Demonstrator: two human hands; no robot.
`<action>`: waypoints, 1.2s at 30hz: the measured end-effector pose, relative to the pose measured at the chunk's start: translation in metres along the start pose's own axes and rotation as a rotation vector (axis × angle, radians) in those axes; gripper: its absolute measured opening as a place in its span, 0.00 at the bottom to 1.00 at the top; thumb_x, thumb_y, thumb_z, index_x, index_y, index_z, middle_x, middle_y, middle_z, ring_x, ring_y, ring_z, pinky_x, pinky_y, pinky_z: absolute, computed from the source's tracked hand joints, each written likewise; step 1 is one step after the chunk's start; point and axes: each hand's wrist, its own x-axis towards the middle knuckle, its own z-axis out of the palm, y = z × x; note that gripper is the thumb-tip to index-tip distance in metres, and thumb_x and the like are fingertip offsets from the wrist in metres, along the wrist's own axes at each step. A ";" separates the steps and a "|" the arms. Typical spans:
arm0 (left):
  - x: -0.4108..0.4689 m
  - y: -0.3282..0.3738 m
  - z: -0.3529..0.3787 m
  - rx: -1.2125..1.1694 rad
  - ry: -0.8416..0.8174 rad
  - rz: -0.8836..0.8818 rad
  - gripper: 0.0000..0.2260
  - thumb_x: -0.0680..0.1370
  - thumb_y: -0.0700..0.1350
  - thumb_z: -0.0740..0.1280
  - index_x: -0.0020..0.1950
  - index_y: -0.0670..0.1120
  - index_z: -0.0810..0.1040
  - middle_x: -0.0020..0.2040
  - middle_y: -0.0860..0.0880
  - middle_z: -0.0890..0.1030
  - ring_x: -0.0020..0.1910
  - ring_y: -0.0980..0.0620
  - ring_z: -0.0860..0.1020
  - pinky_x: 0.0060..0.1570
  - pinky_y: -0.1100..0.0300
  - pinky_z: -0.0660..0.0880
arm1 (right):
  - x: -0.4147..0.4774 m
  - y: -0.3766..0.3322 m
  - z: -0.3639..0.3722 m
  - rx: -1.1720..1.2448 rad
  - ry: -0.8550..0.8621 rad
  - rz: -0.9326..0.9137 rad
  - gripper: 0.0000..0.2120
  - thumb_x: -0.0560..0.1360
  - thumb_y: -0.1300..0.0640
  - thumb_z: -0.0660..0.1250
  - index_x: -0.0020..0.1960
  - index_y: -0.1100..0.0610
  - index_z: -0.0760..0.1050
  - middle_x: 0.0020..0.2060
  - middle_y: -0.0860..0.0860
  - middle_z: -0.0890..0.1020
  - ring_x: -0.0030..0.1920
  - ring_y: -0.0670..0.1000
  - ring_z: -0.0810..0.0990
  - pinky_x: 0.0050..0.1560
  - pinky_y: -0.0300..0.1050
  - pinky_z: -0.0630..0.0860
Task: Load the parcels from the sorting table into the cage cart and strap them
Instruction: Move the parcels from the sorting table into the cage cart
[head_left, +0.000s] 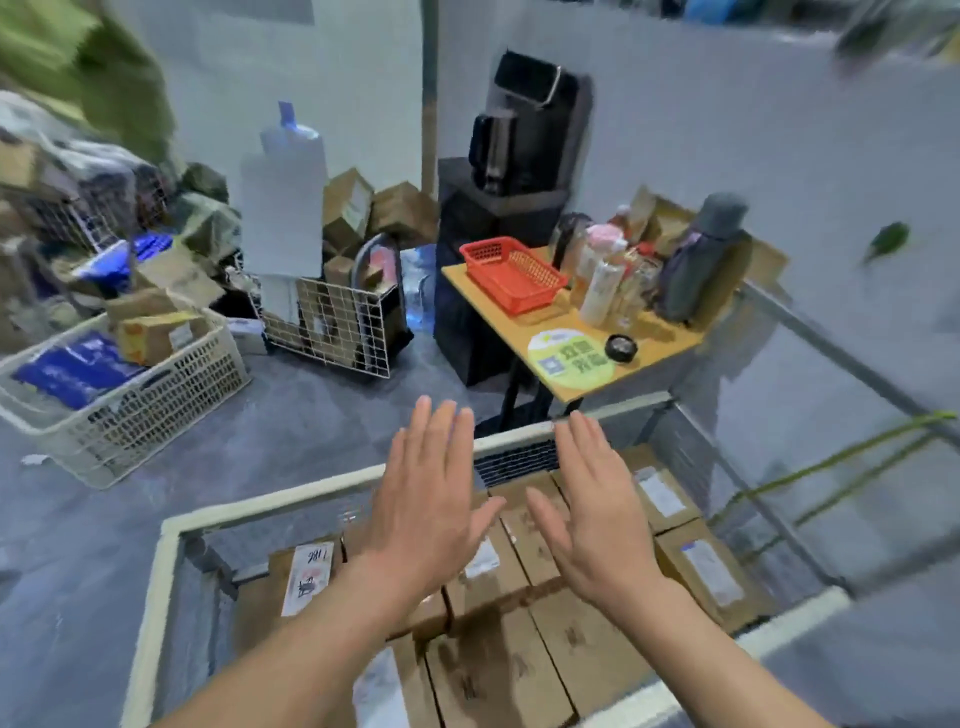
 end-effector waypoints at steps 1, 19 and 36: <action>0.012 0.012 -0.012 -0.017 0.041 0.041 0.42 0.73 0.62 0.69 0.76 0.37 0.60 0.75 0.38 0.64 0.76 0.36 0.60 0.69 0.39 0.67 | 0.001 0.000 -0.022 -0.025 0.046 0.014 0.35 0.82 0.37 0.52 0.78 0.62 0.61 0.78 0.57 0.61 0.79 0.56 0.57 0.75 0.59 0.62; 0.055 0.376 -0.118 -0.503 0.275 0.735 0.40 0.76 0.63 0.57 0.78 0.37 0.53 0.78 0.37 0.59 0.78 0.38 0.56 0.71 0.40 0.63 | -0.192 0.057 -0.373 -0.602 0.601 0.374 0.35 0.79 0.41 0.59 0.78 0.62 0.61 0.77 0.57 0.64 0.78 0.55 0.59 0.74 0.53 0.59; -0.103 0.689 -0.166 -0.761 0.188 1.128 0.40 0.76 0.64 0.57 0.78 0.38 0.55 0.77 0.37 0.62 0.77 0.37 0.58 0.71 0.39 0.63 | -0.483 0.066 -0.562 -0.982 0.781 0.774 0.35 0.79 0.41 0.58 0.78 0.62 0.61 0.77 0.59 0.64 0.78 0.57 0.59 0.74 0.60 0.63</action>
